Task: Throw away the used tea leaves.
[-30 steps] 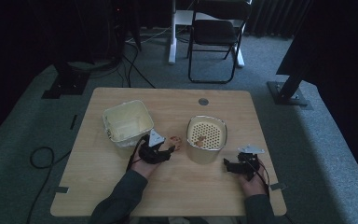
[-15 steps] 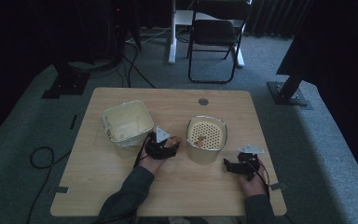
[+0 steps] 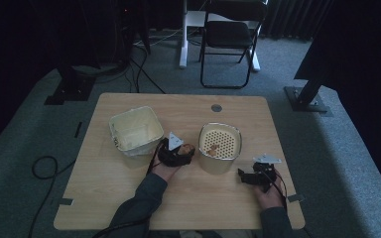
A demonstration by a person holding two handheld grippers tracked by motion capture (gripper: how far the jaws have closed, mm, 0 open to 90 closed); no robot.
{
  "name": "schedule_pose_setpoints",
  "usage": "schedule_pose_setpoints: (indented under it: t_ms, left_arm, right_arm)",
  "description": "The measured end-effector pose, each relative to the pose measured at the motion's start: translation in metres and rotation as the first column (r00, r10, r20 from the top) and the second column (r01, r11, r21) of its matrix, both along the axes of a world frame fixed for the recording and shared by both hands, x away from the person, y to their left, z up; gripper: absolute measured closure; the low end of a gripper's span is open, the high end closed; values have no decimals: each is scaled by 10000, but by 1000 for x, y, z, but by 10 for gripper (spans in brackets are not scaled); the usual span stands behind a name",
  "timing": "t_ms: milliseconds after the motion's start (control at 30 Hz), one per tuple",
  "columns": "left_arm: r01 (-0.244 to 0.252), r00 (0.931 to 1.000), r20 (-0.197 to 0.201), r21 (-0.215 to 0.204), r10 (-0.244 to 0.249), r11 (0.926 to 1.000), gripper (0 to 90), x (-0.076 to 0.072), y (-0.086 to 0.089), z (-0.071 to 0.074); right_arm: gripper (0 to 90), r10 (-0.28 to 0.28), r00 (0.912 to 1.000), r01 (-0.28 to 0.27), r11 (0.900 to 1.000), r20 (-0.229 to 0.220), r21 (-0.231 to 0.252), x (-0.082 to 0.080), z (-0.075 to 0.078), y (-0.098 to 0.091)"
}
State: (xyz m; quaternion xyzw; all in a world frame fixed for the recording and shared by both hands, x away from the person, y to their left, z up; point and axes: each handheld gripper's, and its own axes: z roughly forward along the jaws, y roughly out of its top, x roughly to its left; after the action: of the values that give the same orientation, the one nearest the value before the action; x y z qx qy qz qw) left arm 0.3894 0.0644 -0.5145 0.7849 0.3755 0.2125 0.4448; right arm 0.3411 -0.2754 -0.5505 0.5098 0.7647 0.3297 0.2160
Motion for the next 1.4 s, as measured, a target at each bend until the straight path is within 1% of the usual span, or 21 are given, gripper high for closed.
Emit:
schedule_pose_setpoints:
  t_ms: [133,200,367,500,633,700,867,1000,1033,1100,1133,1167,1200,1267,1333,1400]
  left_arm:
    - [7,10000,26,-116,-6,9999,363,1,1,0]
    - [21,10000,62,-108,-21,9999,381,0,2,0]
    - [-8,9999,105,-185,10,9998,398,-4,5,0]
    - [63,9999,144,-235,-60,9997,401,-10,8,3]
    - [236,9992,318,-313,-226,9992,402,-17,10,14]
    - [270,9988,414,-263,-259,9993,403,-19,11,20]
    - [151,9989,440,-344,-136,9993,408,-22,15,34]
    - [133,9980,627,-366,-110,9992,410,-27,17,45]
    - [121,9977,665,-427,-93,9990,410,-28,17,48]
    - [150,9978,658,-431,-121,9990,411,-28,18,50]
    - [121,9977,674,-568,-82,9983,411,-28,19,57]
    - [130,9976,685,-630,-87,9979,411,-28,19,60]
    - [133,9975,696,-645,-88,9978,411,-28,20,63]
    - [182,9969,777,-637,-133,9978,411,-28,19,68]
    - [283,9960,866,-688,-223,9972,411,-28,19,74]
    - [367,9955,901,-681,-305,9970,411,-27,18,80]
  right_arm:
    - [133,1,10000,-1,10000,4,-2,0,0,0]
    - [133,2,10000,-2,10000,3,-2,0,0,0]
    - [133,1,10000,-1,10000,4,-2,0,0,0]
    - [133,5,10000,-5,10000,-9,6,0,0,0]
    - [133,35,10000,-35,10000,-2,-8,0,0,0]
    - [133,38,10000,-38,10000,1,-10,0,0,0]
    - [137,46,10000,-46,10000,13,0,-1,0,0]
    - [138,41,10000,-41,10000,13,7,-1,0,0]
    - [138,39,10000,-39,10000,14,8,-1,0,0]
    - [140,41,10000,-41,10000,14,11,-1,0,0]
    - [147,49,10000,-49,10000,19,18,-1,0,0]
    - [179,130,9999,-130,9999,57,54,-1,0,0]
    - [203,201,9998,-201,9998,86,82,-2,0,0]
    - [208,275,9995,-276,9996,139,57,-2,1,0]
    - [207,318,9995,-318,9995,78,29,-2,1,-1]
    - [202,423,9991,-423,9991,-90,-30,-1,3,-1]
